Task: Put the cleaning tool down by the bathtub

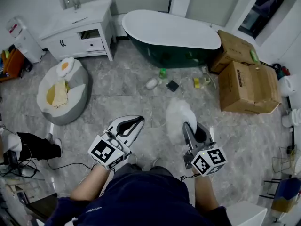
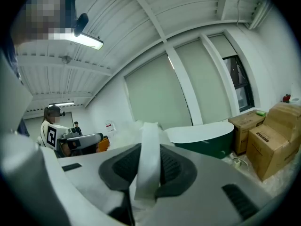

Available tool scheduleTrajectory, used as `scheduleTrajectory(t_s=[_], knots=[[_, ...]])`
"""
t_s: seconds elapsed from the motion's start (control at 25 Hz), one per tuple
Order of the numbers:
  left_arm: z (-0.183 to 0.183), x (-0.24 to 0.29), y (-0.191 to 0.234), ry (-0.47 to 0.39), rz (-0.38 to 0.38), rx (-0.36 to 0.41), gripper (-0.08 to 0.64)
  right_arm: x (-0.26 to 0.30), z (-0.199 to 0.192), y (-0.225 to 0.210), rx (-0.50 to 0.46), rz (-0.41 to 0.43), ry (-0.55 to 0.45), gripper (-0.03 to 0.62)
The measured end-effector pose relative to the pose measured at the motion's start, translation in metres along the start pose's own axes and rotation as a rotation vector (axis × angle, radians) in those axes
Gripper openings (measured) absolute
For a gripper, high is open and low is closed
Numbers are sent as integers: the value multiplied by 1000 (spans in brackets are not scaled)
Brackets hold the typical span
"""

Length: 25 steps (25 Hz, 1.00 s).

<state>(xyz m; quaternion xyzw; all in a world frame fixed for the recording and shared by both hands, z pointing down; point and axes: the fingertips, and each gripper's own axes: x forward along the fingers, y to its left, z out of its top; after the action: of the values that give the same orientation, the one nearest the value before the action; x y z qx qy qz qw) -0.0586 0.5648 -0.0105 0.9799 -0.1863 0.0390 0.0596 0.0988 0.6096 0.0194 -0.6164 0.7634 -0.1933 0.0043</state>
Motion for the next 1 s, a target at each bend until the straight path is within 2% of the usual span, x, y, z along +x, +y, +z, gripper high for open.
scheduleTrajectory(t_s=[0.56,1.0], knots=[[-3,3,-9,11,42,13,35,-13,-4,-6,-10,33,14,89],[0,36,-43,16,88,49,35,-43,-3,-48,-22,68,16,89]])
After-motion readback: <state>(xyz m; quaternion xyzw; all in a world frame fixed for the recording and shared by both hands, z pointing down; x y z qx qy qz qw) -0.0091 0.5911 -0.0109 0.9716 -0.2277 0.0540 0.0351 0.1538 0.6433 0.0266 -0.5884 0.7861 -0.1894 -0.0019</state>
